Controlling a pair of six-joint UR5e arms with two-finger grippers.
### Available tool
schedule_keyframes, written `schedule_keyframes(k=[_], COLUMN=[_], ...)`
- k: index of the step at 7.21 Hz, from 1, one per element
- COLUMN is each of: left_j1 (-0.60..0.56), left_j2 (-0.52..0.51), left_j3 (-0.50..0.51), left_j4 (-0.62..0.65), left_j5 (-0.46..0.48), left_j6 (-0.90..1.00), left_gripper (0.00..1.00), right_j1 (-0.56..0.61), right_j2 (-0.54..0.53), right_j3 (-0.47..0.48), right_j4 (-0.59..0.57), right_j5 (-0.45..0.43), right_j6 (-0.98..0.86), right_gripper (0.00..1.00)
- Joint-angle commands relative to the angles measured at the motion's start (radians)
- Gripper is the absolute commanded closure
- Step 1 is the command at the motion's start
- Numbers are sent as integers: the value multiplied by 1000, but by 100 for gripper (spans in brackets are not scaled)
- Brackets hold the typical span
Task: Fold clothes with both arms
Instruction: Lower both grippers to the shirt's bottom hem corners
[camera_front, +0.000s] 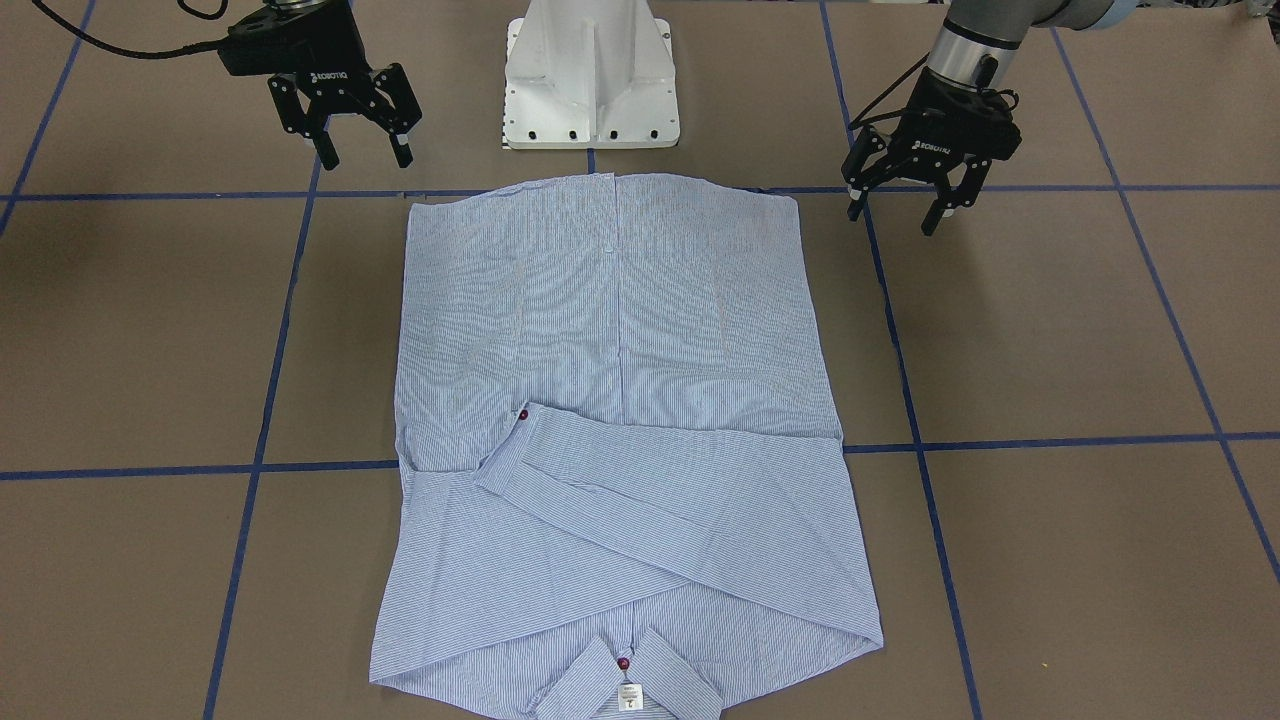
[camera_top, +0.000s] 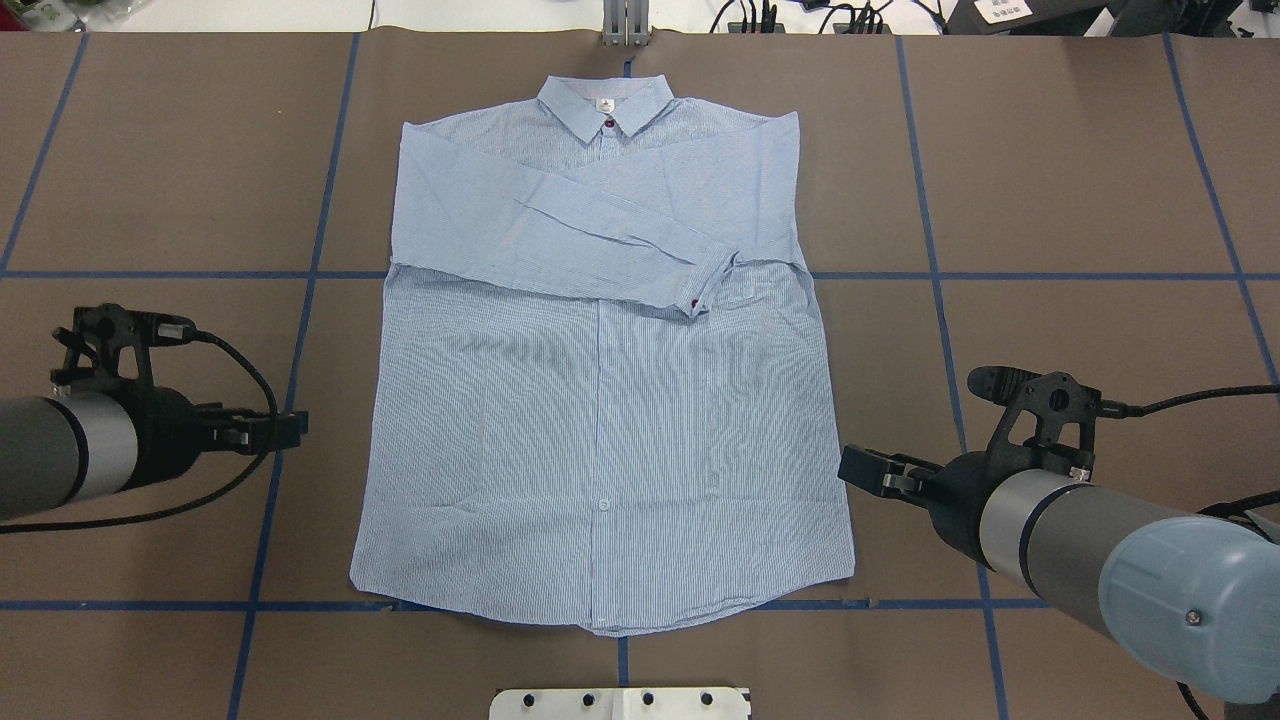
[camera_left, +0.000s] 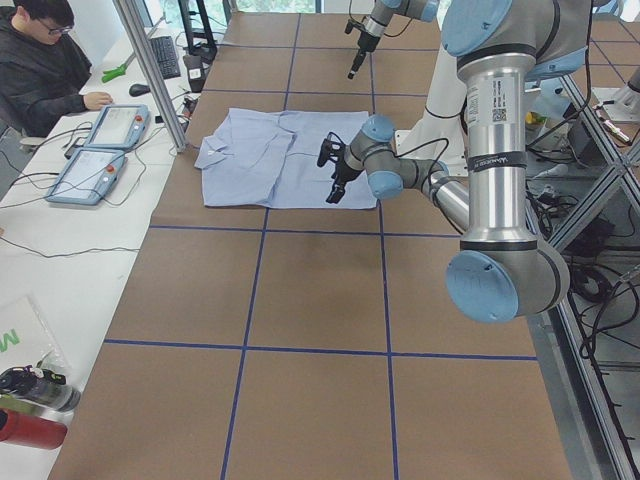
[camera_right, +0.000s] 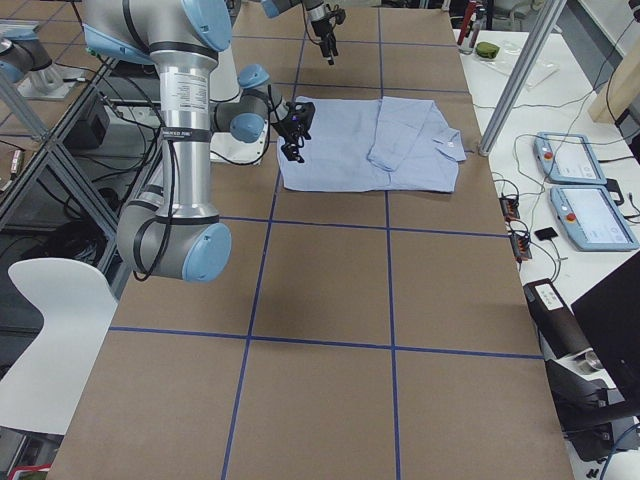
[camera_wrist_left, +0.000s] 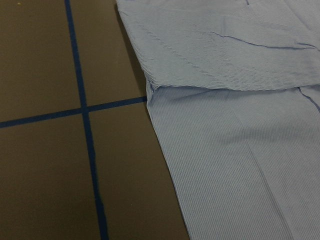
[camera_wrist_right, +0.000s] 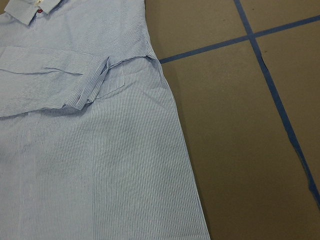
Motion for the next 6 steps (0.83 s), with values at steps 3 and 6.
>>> schedule_keyframes(k=[3,6], left_j1=[224,247], left_j2=[-36,-94], left_j3=[59,137], left_j4=[-6,-2], left_j5=[170,168], left_j6=[-320,-319], left_gripper=[7,44], right_j1=[-1,-1], right_j2=[1,2], right_j3=[1,0], right_j4=[0,1], right_j5=[-13,-14], right_j6=[0,0], right_gripper=[0,0])
